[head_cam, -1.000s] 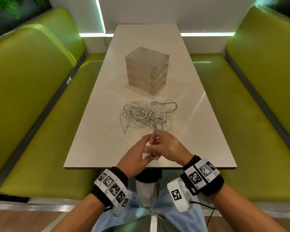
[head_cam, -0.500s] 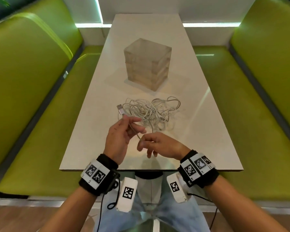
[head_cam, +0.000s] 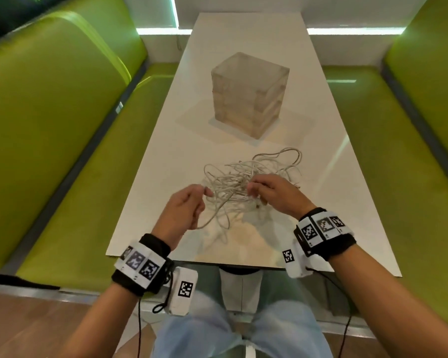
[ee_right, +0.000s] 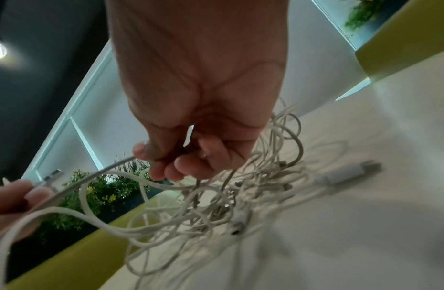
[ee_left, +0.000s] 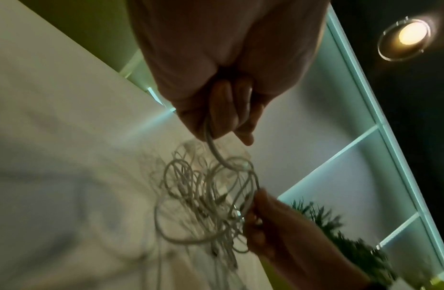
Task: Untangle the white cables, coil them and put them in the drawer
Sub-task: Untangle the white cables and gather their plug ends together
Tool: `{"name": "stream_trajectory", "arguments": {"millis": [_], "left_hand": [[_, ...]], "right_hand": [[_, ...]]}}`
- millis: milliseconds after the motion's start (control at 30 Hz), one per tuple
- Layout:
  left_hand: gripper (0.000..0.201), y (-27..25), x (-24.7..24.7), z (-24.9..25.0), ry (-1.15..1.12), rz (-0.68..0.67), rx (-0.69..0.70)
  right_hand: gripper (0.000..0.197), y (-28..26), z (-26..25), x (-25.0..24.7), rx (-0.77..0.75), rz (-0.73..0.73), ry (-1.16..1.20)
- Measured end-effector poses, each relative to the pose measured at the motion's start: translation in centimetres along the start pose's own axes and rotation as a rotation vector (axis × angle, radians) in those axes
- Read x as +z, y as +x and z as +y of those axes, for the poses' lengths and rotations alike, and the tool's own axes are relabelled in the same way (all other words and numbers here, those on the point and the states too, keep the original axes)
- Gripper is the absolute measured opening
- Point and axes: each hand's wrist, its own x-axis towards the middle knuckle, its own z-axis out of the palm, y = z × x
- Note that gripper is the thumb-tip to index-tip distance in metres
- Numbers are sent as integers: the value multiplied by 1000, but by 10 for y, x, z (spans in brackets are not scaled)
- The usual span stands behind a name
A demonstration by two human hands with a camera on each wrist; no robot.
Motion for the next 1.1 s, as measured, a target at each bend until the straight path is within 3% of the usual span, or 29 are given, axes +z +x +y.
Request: {"name": "stream_trajectory", "arguments": {"millis": [100,233,367,500,567,633,733,833,933,1033,1100], "left_hand": [[30,1,24,-1,107,-53,74],[28,12,44,-9,186,105,209],[23,23,50,-12,31,244,128],[31,19,53,-8,-63,85,81],[31,17,49,-8,-72,34,134],[34,17,44,-9,78,45,235],[32,21,28,-6,342,185,358],[30,21,9,9,152,293,385],[30,15,3,20,-179,206,362],[33,7,3,39,-688,97,284],[33,5,-5,51,-768,127,230]], "right_hand": [[28,-1,-8,8,-2,22,65],[30,-7,-19,14,-28,11,136],[23,-12,-21,20,-110,-61,153],[23,-7,-21,28,-71,-31,207],[22,-5,-24,27,-60,-28,231],[21,-3,-25,27,-49,-101,166],[22,4,-17,23,-6,-193,-43],[23,14,-5,11,6,-140,-75],[21,26,-9,6,-39,-148,-68],[20,34,-9,4,-10,-191,-136],[22,33,0,-2,23,-197,-190]]}}
